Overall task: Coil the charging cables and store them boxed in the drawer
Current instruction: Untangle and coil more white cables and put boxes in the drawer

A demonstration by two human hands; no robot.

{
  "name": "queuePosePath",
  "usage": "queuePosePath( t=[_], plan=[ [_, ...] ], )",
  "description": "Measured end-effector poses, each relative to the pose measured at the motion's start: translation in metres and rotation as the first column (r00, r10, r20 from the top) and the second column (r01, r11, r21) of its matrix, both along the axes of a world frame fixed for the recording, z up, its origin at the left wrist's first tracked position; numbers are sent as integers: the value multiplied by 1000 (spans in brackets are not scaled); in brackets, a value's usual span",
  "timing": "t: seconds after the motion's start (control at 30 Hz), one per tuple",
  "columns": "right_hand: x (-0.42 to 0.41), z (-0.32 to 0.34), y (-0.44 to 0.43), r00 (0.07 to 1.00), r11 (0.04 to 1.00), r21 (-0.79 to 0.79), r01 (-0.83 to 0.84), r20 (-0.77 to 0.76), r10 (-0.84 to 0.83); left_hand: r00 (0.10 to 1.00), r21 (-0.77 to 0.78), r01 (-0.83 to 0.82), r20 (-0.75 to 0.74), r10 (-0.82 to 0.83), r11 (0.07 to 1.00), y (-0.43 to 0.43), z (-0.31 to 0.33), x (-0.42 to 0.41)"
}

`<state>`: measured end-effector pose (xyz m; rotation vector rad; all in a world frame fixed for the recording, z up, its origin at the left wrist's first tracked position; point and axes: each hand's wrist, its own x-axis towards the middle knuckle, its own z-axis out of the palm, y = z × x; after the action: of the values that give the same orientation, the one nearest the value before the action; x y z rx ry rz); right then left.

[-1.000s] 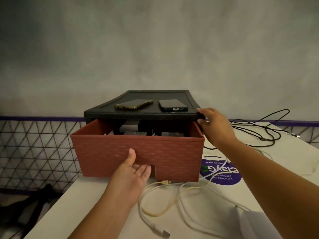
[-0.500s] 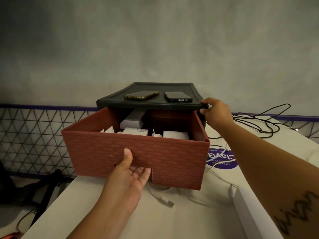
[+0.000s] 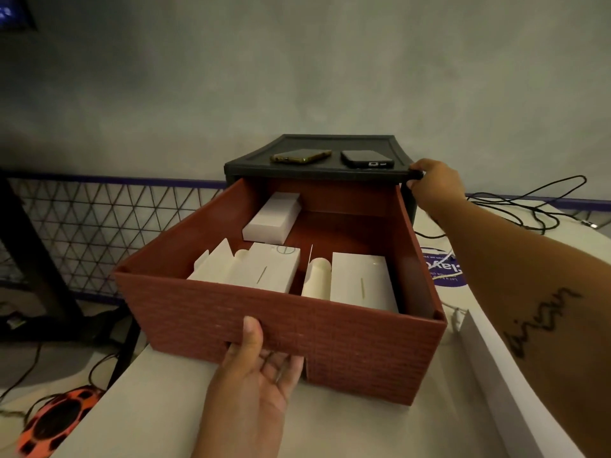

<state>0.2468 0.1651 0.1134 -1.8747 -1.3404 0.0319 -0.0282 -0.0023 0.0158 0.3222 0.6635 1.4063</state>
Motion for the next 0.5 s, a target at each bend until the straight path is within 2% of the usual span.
queuePosePath(
  t=[0.1, 0.3, 0.4, 0.5],
  plan=[
    [0, 0, 0, 1000, 1000, -13, 2, 5, -2, 1000, -21, -13, 22, 13, 1000, -8, -4, -6],
    [3, -4, 3, 1000, 1000, -2, -7, -27, 7, 999, 34, -33, 24, 32, 999, -13, -15, -19],
    [5, -2, -2, 987, 998, -7, -67, -147, 66, 997, 66, -54, -52, 58, 996, -12, -20, -18],
    [7, -2, -17, 928, 975, -63, -211, -326, 180, 993, 71, -64, -95, 70, 995, -14, -20, -16]
  ],
)
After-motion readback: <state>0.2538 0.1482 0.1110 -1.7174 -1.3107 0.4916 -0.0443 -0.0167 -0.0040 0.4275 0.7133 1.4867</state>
